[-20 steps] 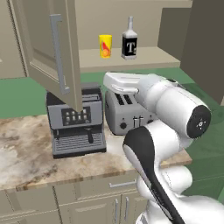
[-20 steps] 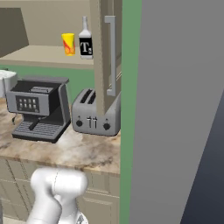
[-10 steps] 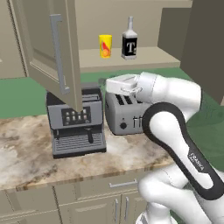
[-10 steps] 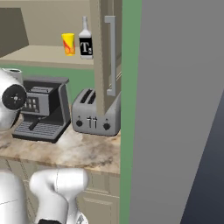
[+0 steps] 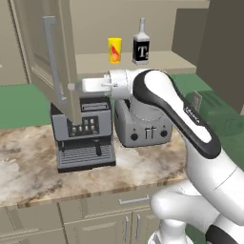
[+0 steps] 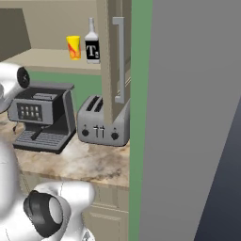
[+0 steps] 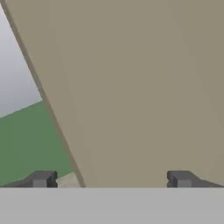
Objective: Open the cabinet directly in front. Then move the liquor and the cup to the dining counter with the candle on it.
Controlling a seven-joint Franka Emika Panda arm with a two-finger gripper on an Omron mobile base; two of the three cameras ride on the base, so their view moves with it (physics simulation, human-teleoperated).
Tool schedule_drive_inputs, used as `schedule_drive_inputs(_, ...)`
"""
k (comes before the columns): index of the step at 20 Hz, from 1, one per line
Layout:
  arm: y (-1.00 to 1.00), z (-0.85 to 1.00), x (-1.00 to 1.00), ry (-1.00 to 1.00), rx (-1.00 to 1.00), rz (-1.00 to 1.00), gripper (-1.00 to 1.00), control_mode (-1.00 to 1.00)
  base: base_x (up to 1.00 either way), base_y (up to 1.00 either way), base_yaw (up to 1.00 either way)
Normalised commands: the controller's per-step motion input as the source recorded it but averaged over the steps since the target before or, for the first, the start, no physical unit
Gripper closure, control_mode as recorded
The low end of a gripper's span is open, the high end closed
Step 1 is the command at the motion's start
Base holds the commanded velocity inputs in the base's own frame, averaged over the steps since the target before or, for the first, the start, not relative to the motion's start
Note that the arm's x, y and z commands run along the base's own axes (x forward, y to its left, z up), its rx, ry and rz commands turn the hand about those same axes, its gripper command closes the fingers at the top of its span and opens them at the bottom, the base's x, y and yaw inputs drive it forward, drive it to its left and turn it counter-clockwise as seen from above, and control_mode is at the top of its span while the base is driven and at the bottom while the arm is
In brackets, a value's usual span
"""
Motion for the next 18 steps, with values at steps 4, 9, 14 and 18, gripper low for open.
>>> schedule_drive_inputs(4,1.0,-0.32,0.35,0.04,0.0,0.37,-1.0,-1.0,0.0,0.0,0.0)
schedule_drive_inputs(9,1.0,-0.65,0.46,0.0,0.0,0.29,-1.0,-1.0,0.0,0.0,0.0)
schedule_drive_inputs(14,0.69,-0.33,0.2,0.0,0.07,0.06,-1.0,-1.0,0.0,0.0,0.0)
schedule_drive_inputs(18,-0.44,0.11,-0.21,0.0,0.0,-0.05,-1.0,-1.0,0.0,0.0,0.0)
